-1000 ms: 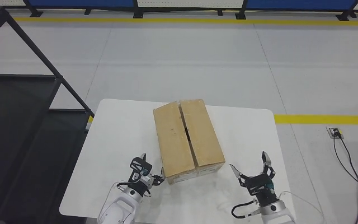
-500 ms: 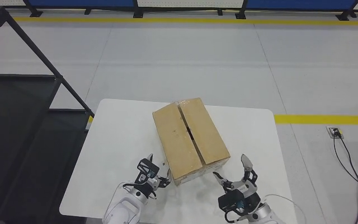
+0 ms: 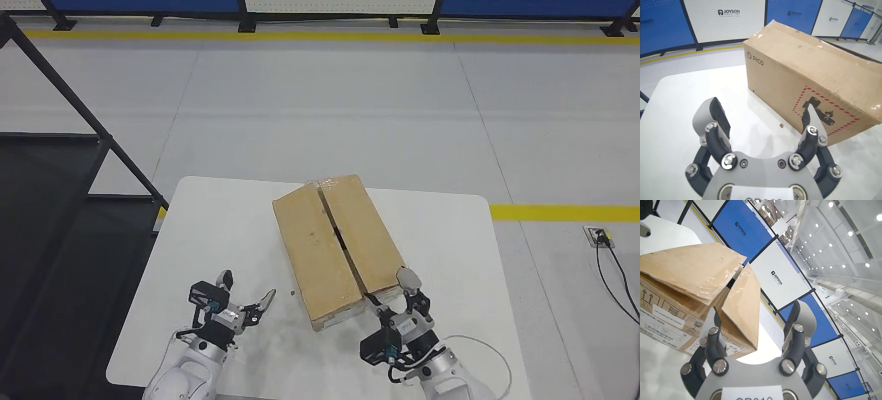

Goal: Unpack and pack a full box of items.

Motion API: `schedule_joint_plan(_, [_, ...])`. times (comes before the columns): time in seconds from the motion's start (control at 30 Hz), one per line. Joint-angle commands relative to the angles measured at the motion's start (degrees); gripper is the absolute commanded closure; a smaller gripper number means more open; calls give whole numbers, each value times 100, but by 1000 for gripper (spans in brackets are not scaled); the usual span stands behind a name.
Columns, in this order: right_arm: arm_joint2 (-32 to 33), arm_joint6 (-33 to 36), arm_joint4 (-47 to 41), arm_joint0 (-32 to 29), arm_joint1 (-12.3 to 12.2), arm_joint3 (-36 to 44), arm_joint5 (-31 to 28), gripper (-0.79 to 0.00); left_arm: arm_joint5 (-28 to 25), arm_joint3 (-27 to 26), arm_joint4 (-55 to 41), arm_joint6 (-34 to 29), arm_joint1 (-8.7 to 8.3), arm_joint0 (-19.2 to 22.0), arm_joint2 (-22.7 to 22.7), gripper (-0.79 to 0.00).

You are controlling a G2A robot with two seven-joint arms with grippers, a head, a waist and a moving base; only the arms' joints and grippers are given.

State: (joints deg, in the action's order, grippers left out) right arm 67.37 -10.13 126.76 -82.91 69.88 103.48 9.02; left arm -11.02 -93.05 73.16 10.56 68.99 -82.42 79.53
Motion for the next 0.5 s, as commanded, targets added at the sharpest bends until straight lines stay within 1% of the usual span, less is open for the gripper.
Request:
schedule_joint_plan(0.0, [-41, 57, 30, 71, 16, -64, -8, -508, 9, -15, -68, -13, -2, -32, 62, -785])
schedule_joint_plan(0.07, [-82, 128, 68, 133, 32, -123, -23, -505, -2, -32, -70, -8, -4, -58, 84, -785])
schedule_joint_plan(0.1, [-102, 164, 96, 164, 40, -146, -18, -462, -10, -38, -80, 4, -3, -73, 89, -785])
schedule_joint_plan(0.13, [-125, 186, 113, 189, 49, -167, -9, -449, -6, -42, -89, 13, -2, -86, 95, -785])
schedule_joint_plan(0.23, [-174, 242, 151, 262, 73, -242, 19, -456, -3, -45, -109, 35, 1, -109, 104, -785])
schedule_joint_plan(0.37, [-219, 317, 161, 349, 105, -343, 83, -363, -3, -37, -124, 54, 5, -122, 119, -785])
schedule_joint_plan(0.4, [-230, 342, 160, 373, 113, -370, 84, -292, 8, -38, -120, 59, 5, -121, 129, -785])
schedule_joint_plan(0.43, [-239, 361, 162, 402, 121, -395, 83, -163, 14, -37, -125, 63, 6, -121, 138, -785])
schedule_joint_plan(0.47, [-250, 380, 162, 430, 129, -421, 79, -71, 17, -39, -134, 71, 6, -119, 151, -785])
